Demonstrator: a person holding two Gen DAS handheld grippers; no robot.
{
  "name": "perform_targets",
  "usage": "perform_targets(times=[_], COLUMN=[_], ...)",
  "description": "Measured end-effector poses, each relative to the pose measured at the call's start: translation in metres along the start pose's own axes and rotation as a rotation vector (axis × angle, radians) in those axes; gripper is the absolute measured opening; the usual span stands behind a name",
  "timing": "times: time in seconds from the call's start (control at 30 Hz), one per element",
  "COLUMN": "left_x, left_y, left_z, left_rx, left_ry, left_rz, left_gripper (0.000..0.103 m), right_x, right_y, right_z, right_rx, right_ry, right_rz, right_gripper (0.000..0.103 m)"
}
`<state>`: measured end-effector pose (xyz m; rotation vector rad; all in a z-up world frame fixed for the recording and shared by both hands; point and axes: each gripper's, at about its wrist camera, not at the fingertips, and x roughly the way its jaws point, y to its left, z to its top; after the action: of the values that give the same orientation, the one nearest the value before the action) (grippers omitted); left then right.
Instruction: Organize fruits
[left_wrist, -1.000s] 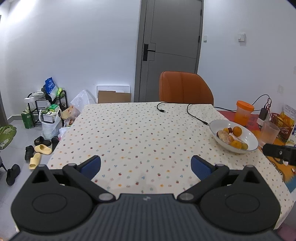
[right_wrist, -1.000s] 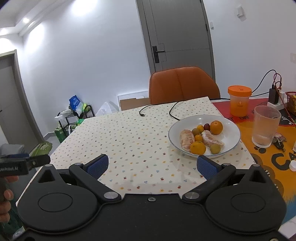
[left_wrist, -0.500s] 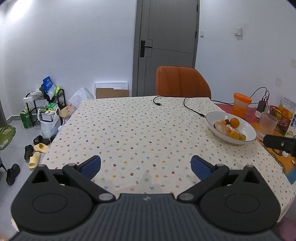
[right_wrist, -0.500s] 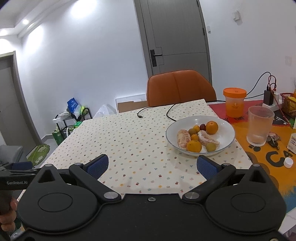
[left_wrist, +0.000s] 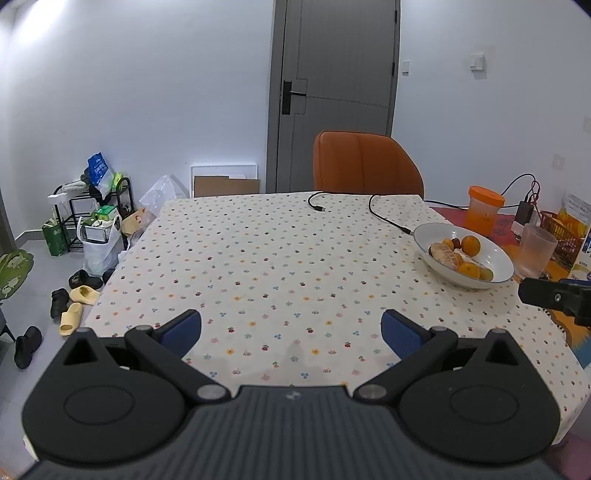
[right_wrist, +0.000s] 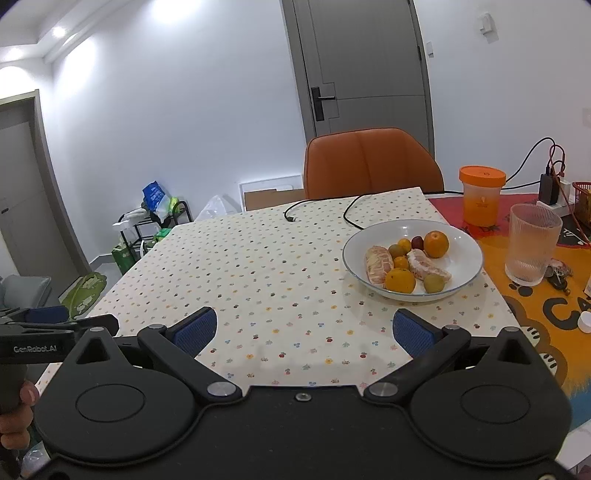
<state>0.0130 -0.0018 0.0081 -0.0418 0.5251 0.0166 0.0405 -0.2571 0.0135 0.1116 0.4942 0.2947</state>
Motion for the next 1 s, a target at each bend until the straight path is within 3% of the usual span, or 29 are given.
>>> perform_targets(times=[1.0], left_x=[-0.0014], left_y=[-0.0021], left_z=[-0.0005], left_rx=[0.001], left_ry=[-0.001], left_rz=[-0.005], left_gripper=[0.103], right_x=[0.0015], right_y=[-0.0007], right_z=[0.0002], right_rx=[0.003], right_ry=[-0.007], right_rz=[-0.01], right_gripper=[0.103])
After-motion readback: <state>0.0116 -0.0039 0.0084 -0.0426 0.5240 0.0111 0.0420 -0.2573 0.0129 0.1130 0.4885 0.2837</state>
